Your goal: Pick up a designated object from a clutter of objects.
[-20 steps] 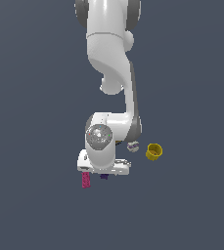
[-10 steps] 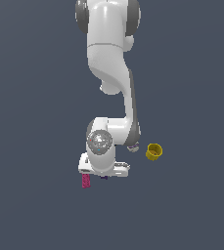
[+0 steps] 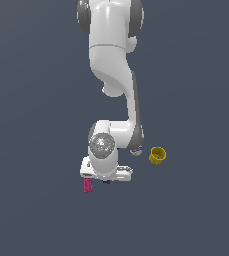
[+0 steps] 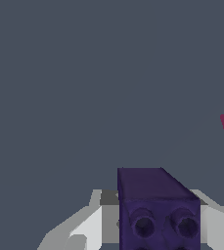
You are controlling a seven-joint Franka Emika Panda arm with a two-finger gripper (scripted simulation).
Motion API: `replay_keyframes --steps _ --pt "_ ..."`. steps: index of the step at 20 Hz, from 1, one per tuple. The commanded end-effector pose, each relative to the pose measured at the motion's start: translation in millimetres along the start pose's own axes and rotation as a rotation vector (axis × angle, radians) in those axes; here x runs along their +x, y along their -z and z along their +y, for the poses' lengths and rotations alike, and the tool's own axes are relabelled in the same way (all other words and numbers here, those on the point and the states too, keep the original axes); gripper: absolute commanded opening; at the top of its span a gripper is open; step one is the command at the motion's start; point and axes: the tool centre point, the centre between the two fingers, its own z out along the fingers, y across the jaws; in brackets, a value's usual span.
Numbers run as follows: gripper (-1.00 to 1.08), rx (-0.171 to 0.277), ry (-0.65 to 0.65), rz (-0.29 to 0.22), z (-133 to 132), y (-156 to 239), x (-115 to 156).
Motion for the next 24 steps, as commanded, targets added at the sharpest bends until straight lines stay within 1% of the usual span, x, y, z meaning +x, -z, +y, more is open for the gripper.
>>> replay_keyframes --steps 1,7,12,17,24 --pt "-1.0 0.0 0.0 0.0 0.2 1.2 0.0" --pt "-1.0 0.0 0.0 0.0 1.7 18.5 -1.4" --pt "-1.0 0.0 0.0 0.0 4.5 49.9 -3.9" --pt "-1.0 0.0 0.0 0.0 8.7 98.1 -7.6" --pt "-1.0 0.0 0.0 0.0 16.2 183.0 -13.4"
